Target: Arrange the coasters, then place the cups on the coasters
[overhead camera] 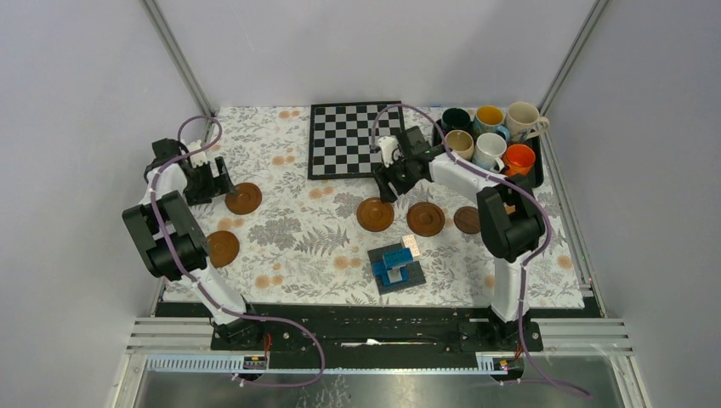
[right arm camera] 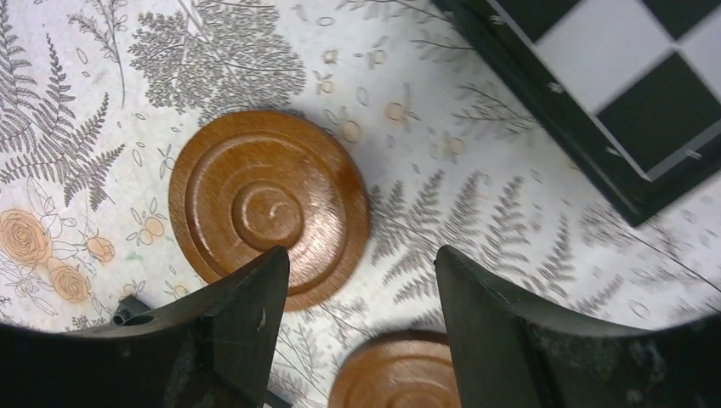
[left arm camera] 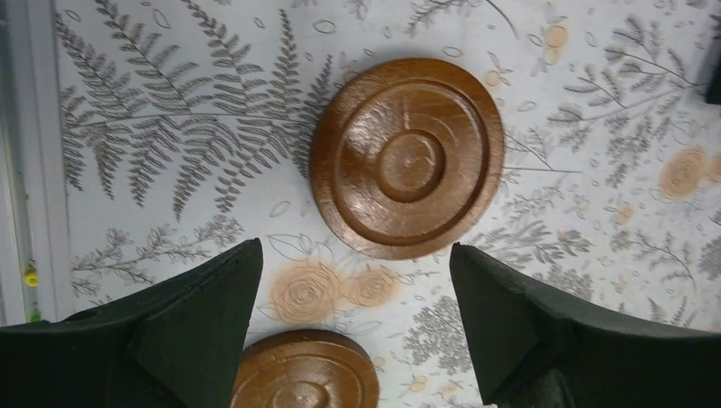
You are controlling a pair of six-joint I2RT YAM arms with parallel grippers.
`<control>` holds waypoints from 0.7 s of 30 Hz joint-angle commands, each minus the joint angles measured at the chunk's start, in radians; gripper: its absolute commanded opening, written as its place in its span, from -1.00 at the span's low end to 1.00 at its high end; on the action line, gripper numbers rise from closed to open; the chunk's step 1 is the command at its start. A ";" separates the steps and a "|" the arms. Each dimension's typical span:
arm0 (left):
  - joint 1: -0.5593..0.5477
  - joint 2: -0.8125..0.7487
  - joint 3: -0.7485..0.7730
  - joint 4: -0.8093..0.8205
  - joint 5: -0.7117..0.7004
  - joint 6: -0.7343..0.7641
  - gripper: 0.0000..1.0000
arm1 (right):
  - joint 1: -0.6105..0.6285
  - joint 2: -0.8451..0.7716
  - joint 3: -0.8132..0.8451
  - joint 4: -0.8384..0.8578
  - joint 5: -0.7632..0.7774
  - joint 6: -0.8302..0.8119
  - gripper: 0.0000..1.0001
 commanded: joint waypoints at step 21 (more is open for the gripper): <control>-0.002 0.139 0.030 0.091 -0.058 0.100 0.72 | 0.106 0.107 0.035 -0.034 -0.004 -0.094 0.23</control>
